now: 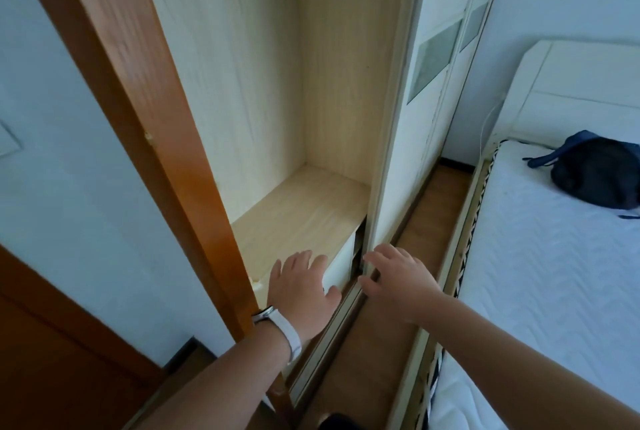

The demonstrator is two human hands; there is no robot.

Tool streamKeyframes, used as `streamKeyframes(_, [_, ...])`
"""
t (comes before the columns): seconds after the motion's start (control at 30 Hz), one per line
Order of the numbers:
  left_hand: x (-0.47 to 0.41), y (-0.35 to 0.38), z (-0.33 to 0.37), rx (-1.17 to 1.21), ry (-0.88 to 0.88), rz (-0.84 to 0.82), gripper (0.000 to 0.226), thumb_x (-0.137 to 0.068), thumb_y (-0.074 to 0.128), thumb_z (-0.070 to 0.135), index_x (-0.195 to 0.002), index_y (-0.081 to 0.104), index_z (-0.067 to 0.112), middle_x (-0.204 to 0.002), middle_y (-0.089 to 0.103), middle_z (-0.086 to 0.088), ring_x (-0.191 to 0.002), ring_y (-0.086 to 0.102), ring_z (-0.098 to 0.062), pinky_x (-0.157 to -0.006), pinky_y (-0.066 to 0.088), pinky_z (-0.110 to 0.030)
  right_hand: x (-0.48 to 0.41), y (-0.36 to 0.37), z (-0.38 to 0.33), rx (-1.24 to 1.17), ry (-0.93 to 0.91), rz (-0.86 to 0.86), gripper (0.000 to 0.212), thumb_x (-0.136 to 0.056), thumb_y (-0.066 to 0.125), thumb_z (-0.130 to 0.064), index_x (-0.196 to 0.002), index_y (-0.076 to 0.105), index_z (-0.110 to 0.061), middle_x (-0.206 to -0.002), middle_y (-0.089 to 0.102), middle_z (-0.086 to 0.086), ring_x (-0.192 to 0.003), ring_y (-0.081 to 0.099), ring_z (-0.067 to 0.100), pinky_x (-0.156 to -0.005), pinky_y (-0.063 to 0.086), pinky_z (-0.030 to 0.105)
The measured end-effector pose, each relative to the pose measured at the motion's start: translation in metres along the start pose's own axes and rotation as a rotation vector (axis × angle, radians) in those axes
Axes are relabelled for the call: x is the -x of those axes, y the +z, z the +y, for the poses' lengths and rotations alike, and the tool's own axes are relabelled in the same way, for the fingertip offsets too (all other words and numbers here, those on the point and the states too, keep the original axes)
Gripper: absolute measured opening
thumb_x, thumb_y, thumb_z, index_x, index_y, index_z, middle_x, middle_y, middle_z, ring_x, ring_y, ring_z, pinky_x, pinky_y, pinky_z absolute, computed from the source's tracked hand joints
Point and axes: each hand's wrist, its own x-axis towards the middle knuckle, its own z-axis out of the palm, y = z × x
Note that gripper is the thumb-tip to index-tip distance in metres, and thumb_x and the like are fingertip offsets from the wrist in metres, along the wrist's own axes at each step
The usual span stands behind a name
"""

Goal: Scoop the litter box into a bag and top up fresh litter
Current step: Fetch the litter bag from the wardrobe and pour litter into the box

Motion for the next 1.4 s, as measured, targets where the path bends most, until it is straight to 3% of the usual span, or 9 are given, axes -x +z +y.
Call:
streamKeyframes(0.23, [-0.058,0.015,0.001,0.012,-0.115,0.040,0.055,-0.094,0.041,0.047,-0.145,0.033,0.029,-0.156,0.029,-0.002,-0.145,0.022,-0.022,-0.120,0.010,-0.050,-0.071,0.005,0.021,0.010,-0.060,-0.017,0.054,-0.094,0.040,-0.056,-0.143,0.040,-0.032,-0.147,0.039,-0.008,-0.135,0.038,0.016,-0.110,0.033,0.038])
streamKeyframes(0.5, [-0.140,0.064,-0.016,0.059,-0.430,-0.029,0.055,-0.094,0.039,0.049,-0.145,0.032,0.030,-0.156,0.027,0.002,-0.144,0.021,-0.020,-0.119,0.011,-0.049,-0.212,0.034,0.038,0.009,-0.293,-0.136,0.053,-0.095,0.040,-0.055,-0.142,0.041,-0.030,-0.148,0.038,-0.007,-0.135,0.038,0.017,-0.109,0.035,0.039])
streamKeyframes(0.73, [-0.212,0.058,-0.047,0.032,-0.708,-0.036,0.056,-0.092,0.040,0.048,-0.145,0.035,0.030,-0.155,0.030,0.000,-0.143,0.024,-0.021,-0.118,0.015,-0.049,-0.328,0.043,0.033,0.004,-0.541,-0.257,0.052,-0.095,0.043,-0.053,-0.140,0.045,-0.028,-0.145,0.042,-0.004,-0.131,0.042,0.018,-0.105,0.039,0.036])
streamKeyframes(0.93, [-0.228,0.046,-0.092,-0.013,-0.891,-0.026,0.057,-0.091,0.043,0.048,-0.143,0.039,0.026,-0.151,0.038,-0.002,-0.138,0.035,-0.022,-0.109,0.031,-0.039,-0.390,0.047,-0.001,-0.012,-0.719,-0.308,0.050,-0.095,0.043,-0.051,-0.138,0.047,-0.027,-0.141,0.045,-0.002,-0.127,0.046,0.019,-0.102,0.043,0.036])
streamKeyframes(1.1, [-0.225,0.029,-0.137,-0.025,-1.021,0.018,0.056,-0.089,0.049,0.044,-0.139,0.047,0.021,-0.138,0.050,-0.003,-0.123,0.048,-0.024,-0.099,0.039,-0.037,-0.421,0.058,-0.045,-0.085,-0.790,-0.377,0.050,-0.095,0.046,-0.050,-0.138,0.048,-0.025,-0.140,0.046,-0.001,-0.127,0.045,0.020,-0.101,0.043,0.039])
streamKeyframes(1.4, [-0.234,0.002,-0.230,0.004,-1.211,0.183,0.049,-0.092,0.047,0.042,-0.132,0.052,0.015,-0.130,0.055,-0.008,-0.117,0.049,-0.029,-0.091,0.043,-0.039,-0.486,0.088,-0.158,-0.153,-0.766,-0.438,0.051,-0.095,0.048,-0.048,-0.138,0.046,-0.022,-0.138,0.047,0.004,-0.127,0.047,0.026,-0.099,0.046,0.044])
